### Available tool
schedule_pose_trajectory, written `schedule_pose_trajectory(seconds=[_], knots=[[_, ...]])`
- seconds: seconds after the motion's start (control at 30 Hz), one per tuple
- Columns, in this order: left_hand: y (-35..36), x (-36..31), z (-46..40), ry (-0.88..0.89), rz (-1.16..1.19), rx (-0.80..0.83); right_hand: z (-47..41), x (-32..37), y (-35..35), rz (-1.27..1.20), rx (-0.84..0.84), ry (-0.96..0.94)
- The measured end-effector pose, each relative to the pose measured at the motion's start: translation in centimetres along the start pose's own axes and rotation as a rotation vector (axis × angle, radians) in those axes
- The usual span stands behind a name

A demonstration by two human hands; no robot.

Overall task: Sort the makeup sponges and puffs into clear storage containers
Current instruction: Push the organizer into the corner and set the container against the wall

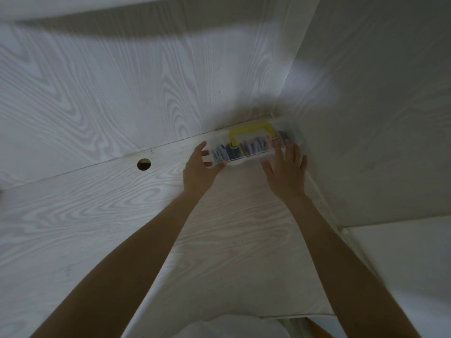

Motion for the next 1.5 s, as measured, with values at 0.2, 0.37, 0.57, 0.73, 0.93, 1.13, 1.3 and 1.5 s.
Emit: schedule_pose_trajectory(seconds=[0.2,0.37,0.57,0.73,0.93,1.13,1.3,1.5], knots=[[-0.2,-0.8,-2.0,-0.029,0.134,0.014,-5.4,0.2,-1.7,-0.042,0.154,-0.042],[-1.2,-1.2,-3.8,-0.031,0.037,0.087,-5.4,0.9,-2.0,-0.034,0.204,-0.019],[-4.7,-0.8,-1.6,-0.073,0.126,0.186,0.6,5.6,-3.3,0.180,-0.082,-0.158],[-11.5,0.5,7.9,0.145,0.267,0.040,7.8,13.1,-3.6,0.188,-0.203,-0.311],[-24.6,10.5,18.6,0.073,0.198,-0.268,13.0,26.4,-0.7,-0.137,0.266,-0.525],[-39.8,23.1,23.7,-0.244,0.563,-0.797,15.8,43.0,4.3,-0.457,0.574,-0.583],[-48.9,28.6,22.0,-0.398,0.570,-0.676,17.0,54.6,7.6,-0.729,0.671,-0.448],[-52.9,30.6,18.5,-0.429,0.685,-0.282,17.2,60.4,10.3,-1.084,0.718,-0.131]])
Point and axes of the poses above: each hand's wrist, its own z-axis away from the middle knuckle, its own y-axis out of the palm, x = y × z, the point moved 1 cm from there along -z, towards the middle knuckle, and after that the axes turned 7 degrees about x, right-handed, at the moved point
